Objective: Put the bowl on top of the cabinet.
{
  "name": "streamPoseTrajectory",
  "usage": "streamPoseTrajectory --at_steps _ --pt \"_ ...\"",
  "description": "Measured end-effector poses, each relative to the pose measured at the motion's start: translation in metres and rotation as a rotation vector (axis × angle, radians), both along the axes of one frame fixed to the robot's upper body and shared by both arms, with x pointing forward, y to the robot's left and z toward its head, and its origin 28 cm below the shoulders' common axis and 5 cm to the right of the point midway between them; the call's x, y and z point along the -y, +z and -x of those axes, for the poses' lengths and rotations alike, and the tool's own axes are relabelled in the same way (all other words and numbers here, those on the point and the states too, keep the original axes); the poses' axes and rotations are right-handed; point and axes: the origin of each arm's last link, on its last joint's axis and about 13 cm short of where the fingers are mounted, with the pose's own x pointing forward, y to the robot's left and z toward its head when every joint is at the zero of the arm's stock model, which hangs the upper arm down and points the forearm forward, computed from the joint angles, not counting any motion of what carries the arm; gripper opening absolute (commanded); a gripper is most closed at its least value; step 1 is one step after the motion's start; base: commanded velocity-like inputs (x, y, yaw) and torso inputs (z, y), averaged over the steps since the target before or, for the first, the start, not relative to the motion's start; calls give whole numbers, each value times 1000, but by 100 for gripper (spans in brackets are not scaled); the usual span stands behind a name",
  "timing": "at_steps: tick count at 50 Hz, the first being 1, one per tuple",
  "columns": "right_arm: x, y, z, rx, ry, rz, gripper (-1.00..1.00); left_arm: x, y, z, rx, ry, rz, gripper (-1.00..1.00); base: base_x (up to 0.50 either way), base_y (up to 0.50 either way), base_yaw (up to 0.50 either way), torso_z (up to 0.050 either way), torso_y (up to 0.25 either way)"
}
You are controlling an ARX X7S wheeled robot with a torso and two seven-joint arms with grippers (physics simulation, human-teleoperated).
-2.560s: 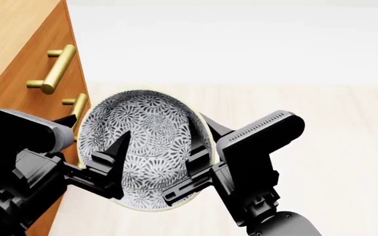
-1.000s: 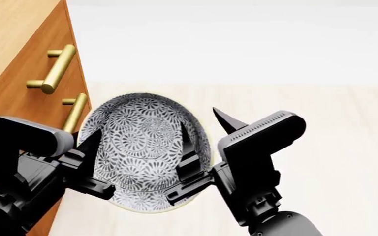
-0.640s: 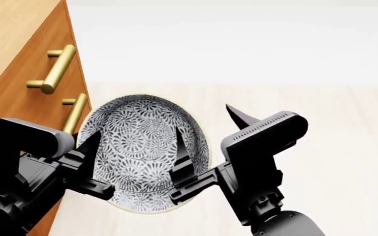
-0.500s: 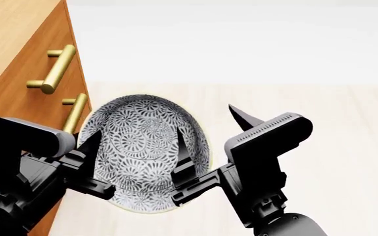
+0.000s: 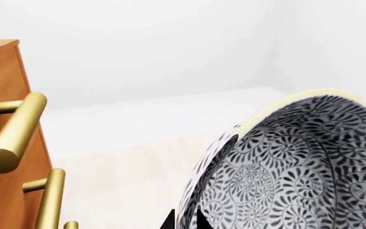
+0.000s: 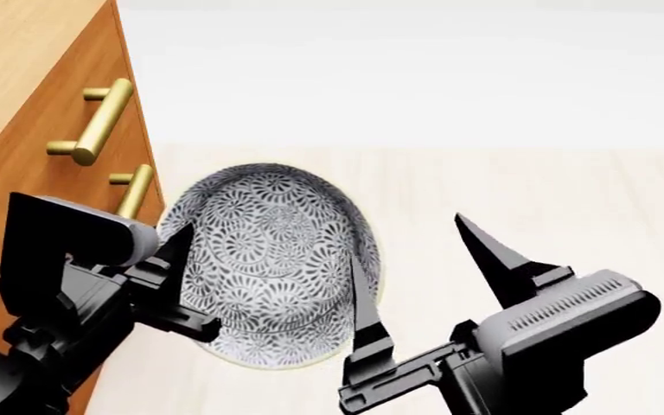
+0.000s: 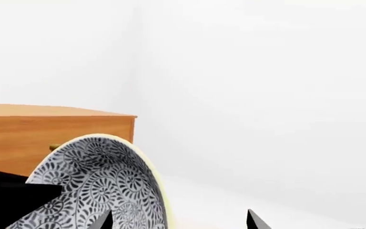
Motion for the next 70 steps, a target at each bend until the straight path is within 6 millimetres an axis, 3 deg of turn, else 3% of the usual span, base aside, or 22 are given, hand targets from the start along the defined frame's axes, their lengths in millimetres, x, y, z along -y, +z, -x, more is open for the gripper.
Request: streamPoseTrajectory --at_steps 14,27,47,70 --pt "18 -11 40 41 -132 -214 100 6 3 -3 -3 5 -31 -100 0 0 0 0 1" --pt "31 -31 59 14 -197 -389 100 16 18 -7 33 -12 -74 -100 0 0 0 0 0" --pt "45 -59 65 -9 -281 -521 100 39 55 -11 86 -35 -156 -100 0 0 0 1 1" --pt "50 -67 64 -17 -305 -539 100 65 107 -22 191 -24 -299 -100 0 0 0 0 0"
